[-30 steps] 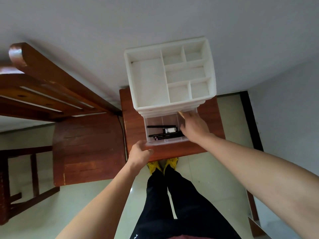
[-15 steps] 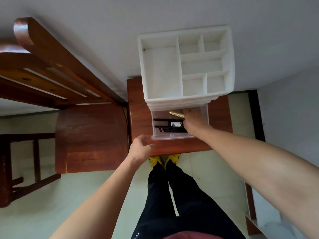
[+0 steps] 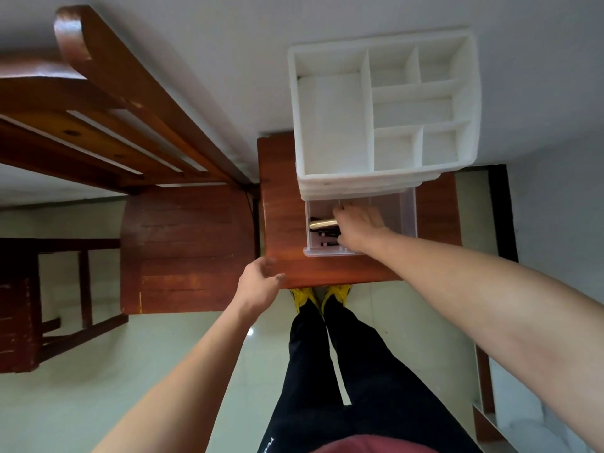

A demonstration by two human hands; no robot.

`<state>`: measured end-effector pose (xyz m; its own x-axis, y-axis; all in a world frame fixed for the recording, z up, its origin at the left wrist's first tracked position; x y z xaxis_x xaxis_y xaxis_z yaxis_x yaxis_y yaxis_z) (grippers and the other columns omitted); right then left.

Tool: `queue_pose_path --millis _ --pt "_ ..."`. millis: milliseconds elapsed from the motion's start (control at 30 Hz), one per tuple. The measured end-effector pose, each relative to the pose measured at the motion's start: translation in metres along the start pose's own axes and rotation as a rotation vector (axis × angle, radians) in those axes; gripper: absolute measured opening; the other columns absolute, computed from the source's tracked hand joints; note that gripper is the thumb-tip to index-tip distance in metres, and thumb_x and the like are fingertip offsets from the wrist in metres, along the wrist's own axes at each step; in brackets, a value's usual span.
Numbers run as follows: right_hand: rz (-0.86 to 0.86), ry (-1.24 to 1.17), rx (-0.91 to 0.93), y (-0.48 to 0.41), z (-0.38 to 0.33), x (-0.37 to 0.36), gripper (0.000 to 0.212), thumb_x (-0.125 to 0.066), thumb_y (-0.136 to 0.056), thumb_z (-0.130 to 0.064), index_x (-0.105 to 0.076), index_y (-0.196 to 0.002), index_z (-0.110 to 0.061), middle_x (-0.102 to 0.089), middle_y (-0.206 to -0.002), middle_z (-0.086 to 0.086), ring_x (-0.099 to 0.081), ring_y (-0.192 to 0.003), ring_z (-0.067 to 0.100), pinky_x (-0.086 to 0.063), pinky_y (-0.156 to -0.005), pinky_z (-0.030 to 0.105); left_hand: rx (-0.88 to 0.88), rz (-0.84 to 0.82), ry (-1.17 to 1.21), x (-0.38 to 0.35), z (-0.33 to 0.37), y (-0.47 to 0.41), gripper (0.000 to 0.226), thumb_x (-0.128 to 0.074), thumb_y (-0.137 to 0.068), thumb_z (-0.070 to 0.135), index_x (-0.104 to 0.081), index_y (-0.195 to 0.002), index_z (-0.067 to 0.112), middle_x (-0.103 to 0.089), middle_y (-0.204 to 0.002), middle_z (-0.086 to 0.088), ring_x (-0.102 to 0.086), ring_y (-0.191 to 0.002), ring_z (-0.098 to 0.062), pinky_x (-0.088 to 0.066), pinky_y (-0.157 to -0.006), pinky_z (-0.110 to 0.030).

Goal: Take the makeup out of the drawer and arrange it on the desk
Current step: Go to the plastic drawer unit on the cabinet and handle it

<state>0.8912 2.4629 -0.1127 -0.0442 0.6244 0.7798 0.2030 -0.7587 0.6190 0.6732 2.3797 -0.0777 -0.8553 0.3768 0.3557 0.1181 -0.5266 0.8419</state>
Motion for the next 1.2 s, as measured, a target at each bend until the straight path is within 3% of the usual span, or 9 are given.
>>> queue_pose_path --millis 233,433,533,633,700,767,833,1000,1200 --pt "-0.029 -0.011 0.025 0.002 0.013 -0.004 0.032 -0.060 -0.093 -0.036 -0.057 -0.118 -0.017 -0.066 -0.110 0.007 -0.062 -0.099 0.029 -0.046 -0.072 0.033 -0.054 0.040 -0.049 0.011 -0.001 0.005 0.033 -0.061 -0.086 0.023 -0.060 -0.118 0.018 -0.068 -0.107 -0.005 -0.065 -0.100 -0.039 -0.054 -0.082 -0.049" --pt "0.027 -0.170 -0.046 0.034 0.041 0.014 0.022 -0.055 -0.096 -0.035 -0.058 -0.108 -0.017 -0.064 -0.101 0.005 -0.059 -0.087 0.023 -0.047 -0.069 0.031 -0.349 0.139 -0.221 0.004 0.055 0.021 0.028 -0.052 -0.089 0.009 -0.064 -0.114 0.011 -0.068 -0.103 -0.003 -0.061 -0.092 -0.018 -0.050 -0.079 -0.028" --pt "0.113 -0.216 -0.130 0.062 0.060 0.025 0.021 -0.056 -0.095 -0.036 -0.059 -0.106 -0.019 -0.066 -0.096 0.003 -0.060 -0.080 0.023 -0.043 -0.063 0.030 -0.508 0.100 -0.344 -0.013 0.087 0.021 0.024 -0.049 -0.086 0.009 -0.067 -0.103 0.011 -0.069 -0.095 -0.004 -0.063 -0.089 -0.024 -0.053 -0.073 -0.034" --pt "0.223 -0.288 -0.224 0.089 0.076 0.025 0.023 -0.054 -0.097 -0.034 -0.057 -0.112 -0.017 -0.065 -0.086 0.004 -0.060 -0.071 0.027 -0.038 -0.057 0.029 -0.592 0.001 -0.556 -0.037 0.112 0.014 0.017 -0.048 -0.083 0.007 -0.054 -0.074 0.019 -0.059 -0.080 -0.006 -0.057 -0.078 -0.029 -0.039 -0.053 -0.031" --pt "0.279 -0.370 -0.306 0.103 0.087 0.016 0.021 -0.053 -0.098 -0.033 -0.054 -0.109 -0.015 -0.062 -0.079 0.004 -0.058 -0.066 0.029 -0.036 -0.055 0.030 -0.605 -0.059 -0.677 -0.055 0.123 0.004 0.015 -0.050 -0.082 0.008 -0.061 -0.089 0.015 -0.062 -0.100 -0.010 -0.057 -0.085 -0.029 -0.043 -0.059 -0.030" --pt "0.311 -0.552 -0.436 0.110 0.095 -0.001 0.017 -0.054 -0.097 -0.031 -0.051 -0.094 -0.015 -0.062 -0.078 0.007 -0.059 -0.069 0.033 -0.039 -0.057 0.033 -0.618 -0.092 -0.786 -0.071 0.131 -0.010 0.034 -0.053 -0.085 0.012 -0.060 -0.118 0.012 -0.058 -0.122 -0.012 -0.056 -0.106 -0.031 -0.051 -0.078 -0.038" --pt "0.324 -0.864 -0.597 0.114 0.101 -0.024 0.018 -0.057 -0.094 -0.028 -0.050 -0.083 -0.016 -0.064 -0.076 0.007 -0.062 -0.067 0.031 -0.050 -0.060 0.037 -0.588 -0.146 -0.854 -0.087 0.135 -0.024 0.043 -0.055 -0.087 0.016 -0.054 -0.130 0.013 -0.055 -0.130 -0.012 -0.054 -0.115 -0.032 -0.050 -0.091 -0.041" --pt "0.366 -1.582 -0.922 0.124 0.089 -0.064 0.009 -0.056 -0.095 -0.011 -0.058 -0.086 -0.010 -0.062 -0.069 0.006 -0.050 -0.048 0.015 -0.043 -0.050 0.029 -0.559 -0.233 -0.966 -0.109 0.128 -0.046 0.038 -0.059 -0.087 0.031 -0.057 -0.122 0.017 -0.062 -0.117 -0.010 -0.060 -0.101 -0.031 -0.050 -0.080 -0.035" --pt "0.267 -1.941 -1.035 0.129 0.071 -0.083 0.007 -0.059 -0.093 -0.007 -0.061 -0.097 -0.003 -0.064 -0.073 0.009 -0.050 -0.050 0.015 -0.048 -0.050 0.029 -0.535 -0.266 -1.083 -0.121 0.128 -0.060 0.025 -0.057 -0.086 0.026 -0.066 -0.104 0.011 -0.064 -0.106 -0.010 -0.061 -0.095 -0.029 -0.049 -0.074 -0.031"
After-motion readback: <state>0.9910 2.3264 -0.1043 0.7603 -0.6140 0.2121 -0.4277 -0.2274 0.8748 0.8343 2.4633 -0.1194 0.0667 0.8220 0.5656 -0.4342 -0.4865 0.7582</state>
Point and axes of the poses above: each hand's wrist, its own y-axis away from the middle knuckle, its own x-axis out of the back of the hand, z = x × y, the point moved 2 cm from there along -y, towards the middle knuckle
